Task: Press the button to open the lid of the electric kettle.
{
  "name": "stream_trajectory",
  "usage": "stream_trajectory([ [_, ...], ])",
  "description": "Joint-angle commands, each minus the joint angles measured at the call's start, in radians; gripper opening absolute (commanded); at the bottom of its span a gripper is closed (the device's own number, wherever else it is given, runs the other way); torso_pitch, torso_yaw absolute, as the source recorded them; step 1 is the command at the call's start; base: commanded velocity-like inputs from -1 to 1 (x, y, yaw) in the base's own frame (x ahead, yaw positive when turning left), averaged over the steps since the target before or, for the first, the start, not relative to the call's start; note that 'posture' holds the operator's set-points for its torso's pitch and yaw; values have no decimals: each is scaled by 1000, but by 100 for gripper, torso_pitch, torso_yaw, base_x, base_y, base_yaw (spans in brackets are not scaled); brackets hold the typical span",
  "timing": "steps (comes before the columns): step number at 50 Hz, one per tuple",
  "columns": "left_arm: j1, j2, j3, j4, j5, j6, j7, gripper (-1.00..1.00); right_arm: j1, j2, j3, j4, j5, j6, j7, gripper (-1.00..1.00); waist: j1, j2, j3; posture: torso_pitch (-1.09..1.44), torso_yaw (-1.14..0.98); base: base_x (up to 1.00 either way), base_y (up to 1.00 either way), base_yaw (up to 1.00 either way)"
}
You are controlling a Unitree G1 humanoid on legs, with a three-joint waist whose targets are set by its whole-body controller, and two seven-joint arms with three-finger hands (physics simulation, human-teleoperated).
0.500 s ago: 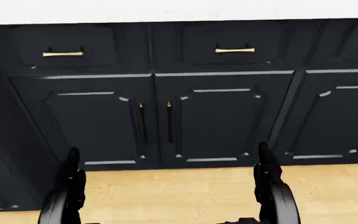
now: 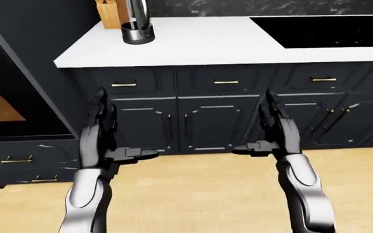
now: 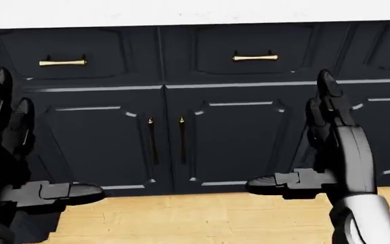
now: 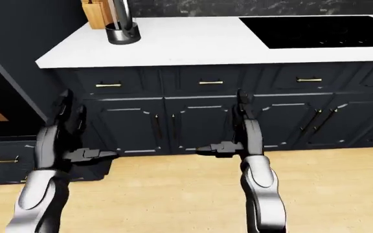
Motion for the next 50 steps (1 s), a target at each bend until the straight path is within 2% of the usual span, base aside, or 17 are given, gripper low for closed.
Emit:
stream_trajectory([
  [1, -18, 21, -3, -64, 21, 13, -2, 100, -32, -12, -13, -47, 7, 17, 9, 100, 1, 0, -12, 0, 0, 0, 0, 0],
  [3, -36, 22, 17, -98, -4, 84, -10, 100, -45, -20, -24, -73, 19, 48, 13, 100, 0, 0, -12, 0, 0, 0, 0, 0],
  [4, -46, 48, 13, -116, 26, 117, -18, 100, -57, -27, -30, -83, 19, 54, 11, 100, 0, -1, -12, 0, 0, 0, 0, 0],
  [7, -118, 60, 83, -207, -65, 254, 0, 100, -109, -54, -61, -120, 47, 118, 5, 100, 0, -1, -9, 0, 0, 0, 0, 0],
  [11, -165, 99, 125, -254, -123, 320, 24, 100, -207, -124, -121, -145, 106, 205, -13, 100, 0, 0, 1, 0, 0, 0, 0, 0],
  [18, -243, 187, 196, -284, -195, 398, 82, 100, -282, -196, -152, -166, 165, 260, -40, 100, 0, 1, 9, 0, 0, 0, 0, 0],
  [20, -277, 223, 234, -299, -228, 446, 101, 100, -307, -226, -159, -165, 158, 237, -39, 100, -1, 2, 13, 0, 0, 0, 0, 0],
  [25, -324, 307, 313, -313, -320, 510, 141, 100, -400, -305, -222, -145, 249, 311, -75, 100, -2, 5, 21, 0, 0, 0, 0, 0],
  [32, -351, 381, 339, -311, -407, 532, 199, 100, -428, -372, -227, -96, 274, 269, -100, 100, -1, 6, 29, 0, 0, 0, 0, 0],
  [44, -365, 436, 349, -319, -510, 551, 264, 100, -416, -371, -216, -116, 277, 282, -102, 100, -1, 11, 31, 0, 0, 0, 0, 0],
  [50, -353, 440, 341, -319, -524, 542, 278, 100, -420, -376, -219, -132, 279, 291, -92, 100, -2, 12, 33, 0, 0, 1, 0, 0],
])
